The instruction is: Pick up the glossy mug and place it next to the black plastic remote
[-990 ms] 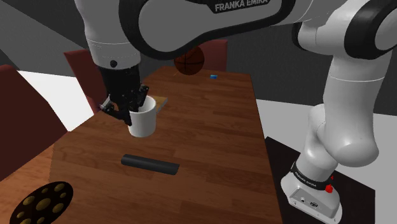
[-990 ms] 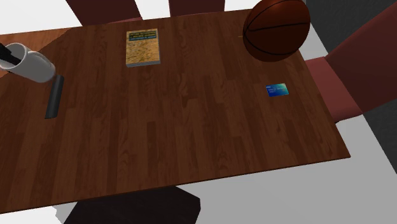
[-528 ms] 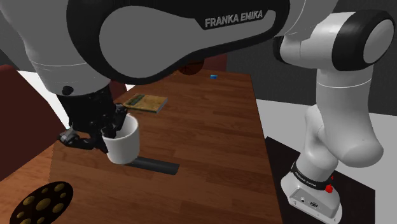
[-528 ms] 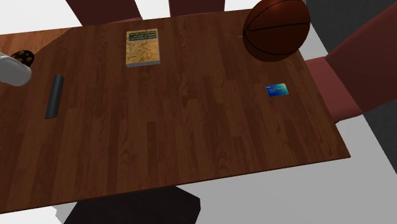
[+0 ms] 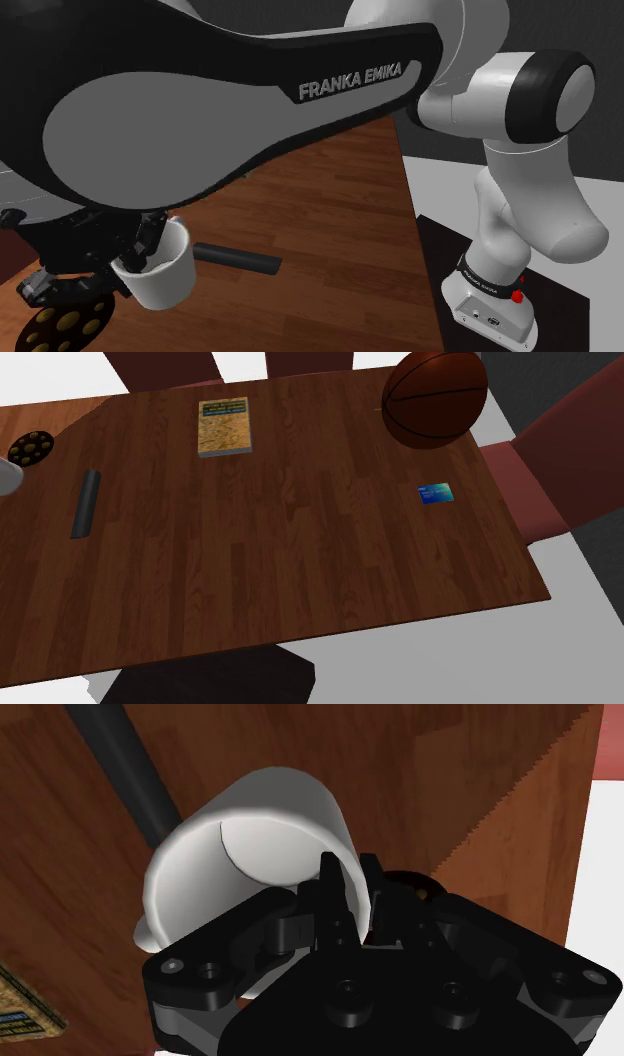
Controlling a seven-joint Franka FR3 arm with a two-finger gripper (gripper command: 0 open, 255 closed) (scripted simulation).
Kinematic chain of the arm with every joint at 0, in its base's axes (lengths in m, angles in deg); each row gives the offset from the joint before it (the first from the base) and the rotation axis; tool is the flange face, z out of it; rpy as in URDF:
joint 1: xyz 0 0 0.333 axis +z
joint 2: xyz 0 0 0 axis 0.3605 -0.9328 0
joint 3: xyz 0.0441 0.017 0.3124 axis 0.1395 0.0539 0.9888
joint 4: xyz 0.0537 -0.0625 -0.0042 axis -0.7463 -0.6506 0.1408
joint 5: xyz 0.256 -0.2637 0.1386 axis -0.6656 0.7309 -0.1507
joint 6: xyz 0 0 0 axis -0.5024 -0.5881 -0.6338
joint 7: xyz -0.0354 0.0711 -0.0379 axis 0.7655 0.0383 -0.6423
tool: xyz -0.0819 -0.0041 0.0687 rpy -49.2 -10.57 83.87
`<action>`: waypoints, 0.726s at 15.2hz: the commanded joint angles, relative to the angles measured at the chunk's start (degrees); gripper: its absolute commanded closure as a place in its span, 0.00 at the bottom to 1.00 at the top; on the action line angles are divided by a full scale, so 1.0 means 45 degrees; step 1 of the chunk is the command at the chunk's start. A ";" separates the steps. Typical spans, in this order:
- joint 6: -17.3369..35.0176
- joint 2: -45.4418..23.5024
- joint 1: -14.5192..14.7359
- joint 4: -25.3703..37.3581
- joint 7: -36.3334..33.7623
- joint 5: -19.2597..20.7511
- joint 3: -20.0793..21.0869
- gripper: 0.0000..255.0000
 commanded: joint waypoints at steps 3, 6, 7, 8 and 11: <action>0.0737 0.0119 -0.0155 -0.0884 -0.0185 -0.0008 0.0007 1.00; 0.1263 0.0165 -0.0259 -0.1477 -0.0300 0.0003 0.0002 1.00; 0.1433 0.0171 -0.0289 -0.1661 -0.0338 0.0011 -0.0001 1.00; 0.1600 0.0174 -0.0316 -0.1838 -0.0376 0.0020 -0.0006 1.00; 0.2115 0.0157 -0.0390 -0.2359 -0.0496 0.0063 -0.0025 1.00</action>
